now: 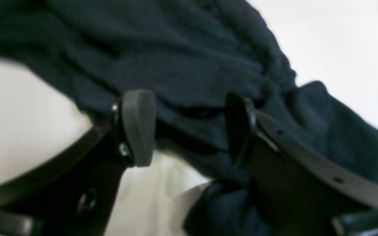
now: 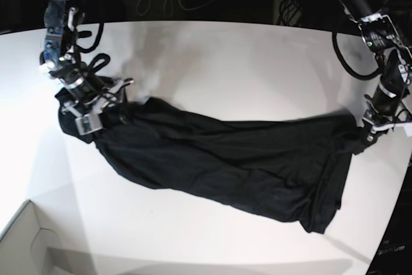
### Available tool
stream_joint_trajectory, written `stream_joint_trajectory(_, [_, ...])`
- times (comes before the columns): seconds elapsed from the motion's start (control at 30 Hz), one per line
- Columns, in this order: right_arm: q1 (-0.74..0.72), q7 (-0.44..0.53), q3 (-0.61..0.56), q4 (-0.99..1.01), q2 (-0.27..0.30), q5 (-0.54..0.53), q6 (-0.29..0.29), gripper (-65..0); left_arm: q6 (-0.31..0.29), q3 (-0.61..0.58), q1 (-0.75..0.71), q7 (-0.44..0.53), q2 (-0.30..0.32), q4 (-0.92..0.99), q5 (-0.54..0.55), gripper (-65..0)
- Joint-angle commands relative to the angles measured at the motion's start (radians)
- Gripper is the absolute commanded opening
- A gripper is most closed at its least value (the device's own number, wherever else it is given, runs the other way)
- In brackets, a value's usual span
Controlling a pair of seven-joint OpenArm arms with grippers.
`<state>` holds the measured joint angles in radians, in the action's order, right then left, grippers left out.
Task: Layout the t-shirt on the table in an organized manner, then fold the t-shirt properly
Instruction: 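Lower the shirt and move the right gripper toward the shirt's end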
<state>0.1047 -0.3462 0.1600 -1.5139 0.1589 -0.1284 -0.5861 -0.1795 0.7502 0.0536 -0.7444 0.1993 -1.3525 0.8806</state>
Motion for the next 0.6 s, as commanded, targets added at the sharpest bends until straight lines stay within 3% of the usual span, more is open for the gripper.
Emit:
stream_joint_trajectory(0.0, [0.003, 0.051, -0.012, -0.020, -0.002, 0.017, -0.010, -30.3, -0.005, 0.004, 0.016, 0.015, 0.016, -0.015, 0.021, -64.8])
stream_joint_trajectory(0.27, [0.017, 0.249, -0.015, -0.014, -0.051, 0.356, -0.008, -30.2, -0.005, 0.004, 0.016, 0.016, 0.018, -0.015, 0.021, -64.8])
stream_joint_trajectory(0.57, [0.005, 0.259, -0.015, -0.010, -0.049, 0.395, -0.008, -30.7, -0.005, 0.004, 0.016, 0.018, 0.015, -0.015, 0.021, -64.8])
